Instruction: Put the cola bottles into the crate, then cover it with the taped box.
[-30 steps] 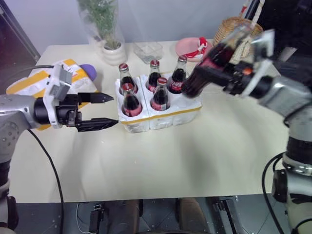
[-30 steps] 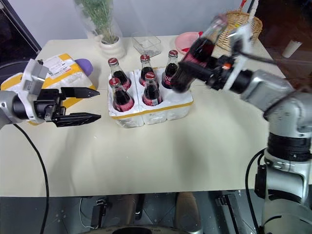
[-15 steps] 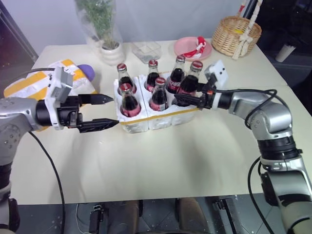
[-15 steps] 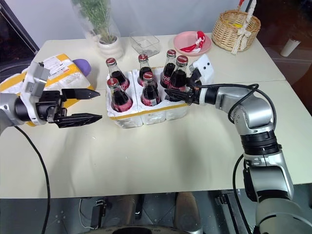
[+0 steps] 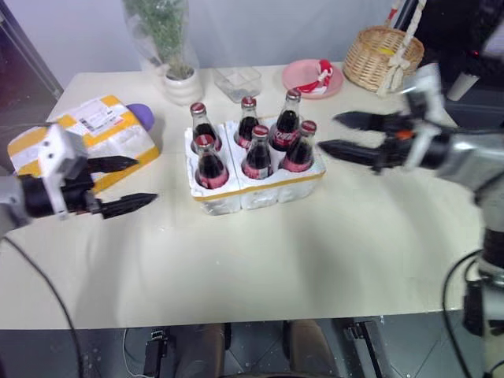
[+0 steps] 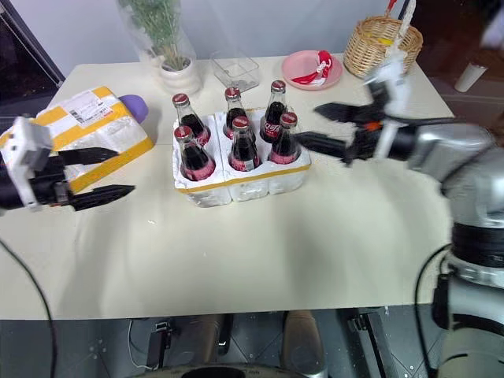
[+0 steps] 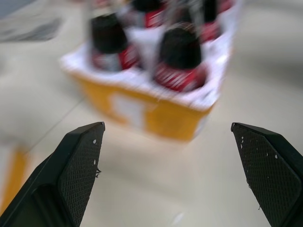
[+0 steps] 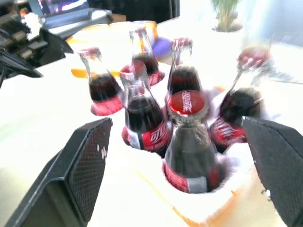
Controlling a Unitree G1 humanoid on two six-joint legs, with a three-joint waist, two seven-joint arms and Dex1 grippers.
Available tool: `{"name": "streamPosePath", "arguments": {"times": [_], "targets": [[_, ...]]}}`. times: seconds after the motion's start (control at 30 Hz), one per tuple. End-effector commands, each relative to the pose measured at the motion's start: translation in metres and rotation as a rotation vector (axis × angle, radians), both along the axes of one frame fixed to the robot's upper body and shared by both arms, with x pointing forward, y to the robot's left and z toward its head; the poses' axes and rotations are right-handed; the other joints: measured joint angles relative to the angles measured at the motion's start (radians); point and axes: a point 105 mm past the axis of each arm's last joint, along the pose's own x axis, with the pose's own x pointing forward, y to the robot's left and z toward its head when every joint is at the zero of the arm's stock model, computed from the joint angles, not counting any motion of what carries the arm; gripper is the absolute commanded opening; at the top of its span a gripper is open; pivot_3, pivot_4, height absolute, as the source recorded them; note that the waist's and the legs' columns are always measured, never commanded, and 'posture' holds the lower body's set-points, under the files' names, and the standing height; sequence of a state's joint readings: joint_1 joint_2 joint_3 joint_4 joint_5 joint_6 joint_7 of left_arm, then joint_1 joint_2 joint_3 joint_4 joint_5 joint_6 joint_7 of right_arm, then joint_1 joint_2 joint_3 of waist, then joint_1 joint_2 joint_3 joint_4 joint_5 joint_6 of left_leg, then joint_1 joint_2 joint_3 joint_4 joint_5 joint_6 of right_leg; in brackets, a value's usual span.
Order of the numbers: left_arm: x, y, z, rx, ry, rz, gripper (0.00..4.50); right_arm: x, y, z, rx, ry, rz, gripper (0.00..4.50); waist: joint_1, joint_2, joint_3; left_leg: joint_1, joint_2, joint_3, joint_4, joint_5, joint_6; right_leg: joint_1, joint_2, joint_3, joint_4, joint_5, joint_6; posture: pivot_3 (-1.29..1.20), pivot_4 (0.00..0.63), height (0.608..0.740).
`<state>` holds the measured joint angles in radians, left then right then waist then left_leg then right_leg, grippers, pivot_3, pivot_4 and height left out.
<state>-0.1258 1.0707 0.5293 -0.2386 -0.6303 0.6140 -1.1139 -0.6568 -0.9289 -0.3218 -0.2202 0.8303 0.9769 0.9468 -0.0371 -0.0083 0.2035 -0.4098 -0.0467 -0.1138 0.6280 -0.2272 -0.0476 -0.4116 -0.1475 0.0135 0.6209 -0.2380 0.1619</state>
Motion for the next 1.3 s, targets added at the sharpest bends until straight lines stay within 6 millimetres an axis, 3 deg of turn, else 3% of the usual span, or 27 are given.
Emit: {"name": "streamPosePath", "arguments": {"times": [0.03,0.2,0.33,0.4,0.47,0.6,0.77,1.0,1.17,1.3], "targets": [[-0.021,0.04,0.03,0.04,-0.099,0.156,4.5,-0.024,-0.021,0.008,-0.012,0.004,0.003,4.46,0.0,0.0,0.0,0.0,0.0,0.0,0.0,0.0,0.0,0.001,0.0,0.0,0.0,0.0,0.0,0.0,0.15,0.737],[-0.053,0.099,0.001,0.284,-0.015,0.388,4.5,-0.033,-0.05,-0.006,-0.067,0.054,-0.07,4.46,-0.007,0.001,-0.001,0.002,0.001,0.004,0.0,-0.001,0.001,0.002,-0.001,0.001,-0.002,0.0,-0.001,0.0,0.15,0.737],[-0.055,0.148,-0.027,0.529,0.015,0.611,4.5,-0.029,-0.063,-0.015,-0.077,0.06,-0.114,4.46,0.002,0.001,-0.001,0.002,0.002,0.004,0.001,-0.001,0.001,0.002,0.0,0.0,-0.003,-0.002,-0.004,0.0,0.15,0.737],[-0.06,0.162,-0.043,0.658,0.057,0.629,4.5,-0.023,-0.067,-0.017,-0.067,0.062,-0.145,4.46,0.004,0.001,-0.001,0.002,0.002,0.005,0.001,-0.001,0.001,0.002,-0.001,0.001,-0.004,-0.002,-0.004,0.0,0.15,0.737],[-0.052,0.173,-0.05,0.691,0.041,0.699,4.5,-0.018,-0.068,-0.016,-0.06,0.065,-0.159,4.46,0.007,0.001,-0.001,0.002,0.002,0.005,0.001,-0.001,0.001,0.002,-0.001,0.001,-0.006,-0.002,-0.004,0.0,0.15,0.737],[-0.019,0.181,-0.051,0.804,-0.125,0.795,4.5,-0.018,-0.063,-0.007,-0.052,0.053,-0.136,4.46,0.027,0.001,-0.001,0.001,0.002,0.005,0.001,-0.001,0.001,0.001,-0.001,0.0,-0.004,-0.001,-0.003,0.0,0.15,0.737],[0.025,0.183,-0.072,0.861,-0.275,0.901,4.5,-0.016,-0.058,0.004,-0.034,0.048,-0.119,4.46,0.026,0.001,-0.001,0.001,0.001,0.004,0.001,-0.001,0.0,0.001,-0.001,0.0,-0.004,0.0,0.0,0.0,0.15,0.737],[0.037,0.194,-0.098,0.965,-0.259,0.939,4.5,-0.018,-0.061,0.023,-0.04,0.009,-0.16,4.46,0.018,0.0,-0.002,0.001,0.001,0.005,0.0,-0.001,0.001,-0.004,-0.001,0.001,0.005,0.0,0.0,0.0,0.15,0.737],[0.047,0.199,-0.1,1.019,-0.29,0.965,4.5,-0.016,-0.072,0.026,-0.012,0.01,-0.225,4.46,0.026,-0.002,-0.003,0.001,0.001,0.006,0.002,-0.001,0.001,-0.004,-0.002,0.001,0.006,0.0,0.0,0.0,0.15,0.737],[0.066,0.193,-0.096,1.009,-0.337,0.996,4.5,-0.018,-0.071,0.022,0.005,0.019,-0.221,4.46,0.033,-0.004,-0.004,0.001,0.0,0.005,0.003,-0.001,0.0,-0.003,-0.002,0.0,0.007,0.0,0.0,0.0,0.15,0.737]]}}
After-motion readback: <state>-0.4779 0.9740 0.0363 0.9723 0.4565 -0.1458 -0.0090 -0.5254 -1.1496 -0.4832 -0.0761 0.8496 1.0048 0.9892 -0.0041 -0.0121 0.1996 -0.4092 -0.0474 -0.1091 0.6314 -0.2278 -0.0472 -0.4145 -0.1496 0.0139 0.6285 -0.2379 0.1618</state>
